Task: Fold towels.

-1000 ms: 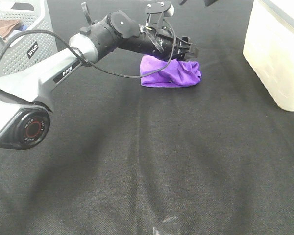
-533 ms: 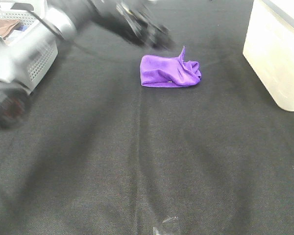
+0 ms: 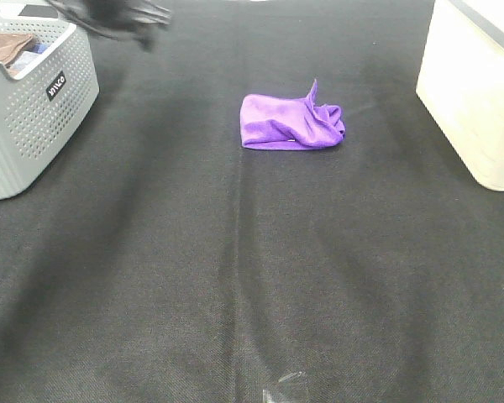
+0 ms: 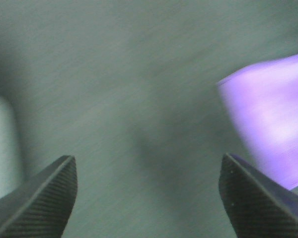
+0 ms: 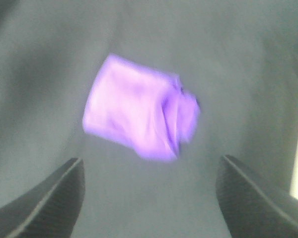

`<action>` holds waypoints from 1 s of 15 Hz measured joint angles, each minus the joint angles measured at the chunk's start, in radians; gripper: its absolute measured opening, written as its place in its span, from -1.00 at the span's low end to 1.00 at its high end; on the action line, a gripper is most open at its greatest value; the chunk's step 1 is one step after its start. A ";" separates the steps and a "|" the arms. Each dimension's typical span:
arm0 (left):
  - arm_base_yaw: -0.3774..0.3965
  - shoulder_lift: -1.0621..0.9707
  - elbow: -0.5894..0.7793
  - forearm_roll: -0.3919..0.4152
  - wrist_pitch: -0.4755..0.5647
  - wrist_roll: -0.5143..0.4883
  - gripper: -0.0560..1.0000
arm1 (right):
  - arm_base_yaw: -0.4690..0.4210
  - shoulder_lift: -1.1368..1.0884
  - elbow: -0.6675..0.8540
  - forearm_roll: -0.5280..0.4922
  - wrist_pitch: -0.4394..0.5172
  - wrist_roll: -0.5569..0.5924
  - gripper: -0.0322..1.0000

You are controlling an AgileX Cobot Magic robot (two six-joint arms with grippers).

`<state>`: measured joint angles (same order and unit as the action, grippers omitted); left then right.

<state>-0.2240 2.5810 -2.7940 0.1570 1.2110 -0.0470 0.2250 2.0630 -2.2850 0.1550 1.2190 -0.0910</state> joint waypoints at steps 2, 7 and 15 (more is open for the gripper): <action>0.077 -0.071 0.025 -0.024 0.002 -0.022 0.48 | -0.001 -0.142 0.166 -0.020 -0.001 0.001 0.48; 0.157 -0.483 0.451 -0.081 0.001 -0.020 0.48 | -0.001 -0.675 0.683 -0.022 -0.001 0.021 0.48; 0.177 -1.568 1.655 -0.021 -0.232 -0.063 0.48 | -0.001 -1.569 1.314 -0.034 0.001 0.112 0.48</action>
<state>-0.0470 1.0130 -1.1390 0.1360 0.9790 -0.1100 0.2240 0.4940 -0.9710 0.1210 1.2200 0.0210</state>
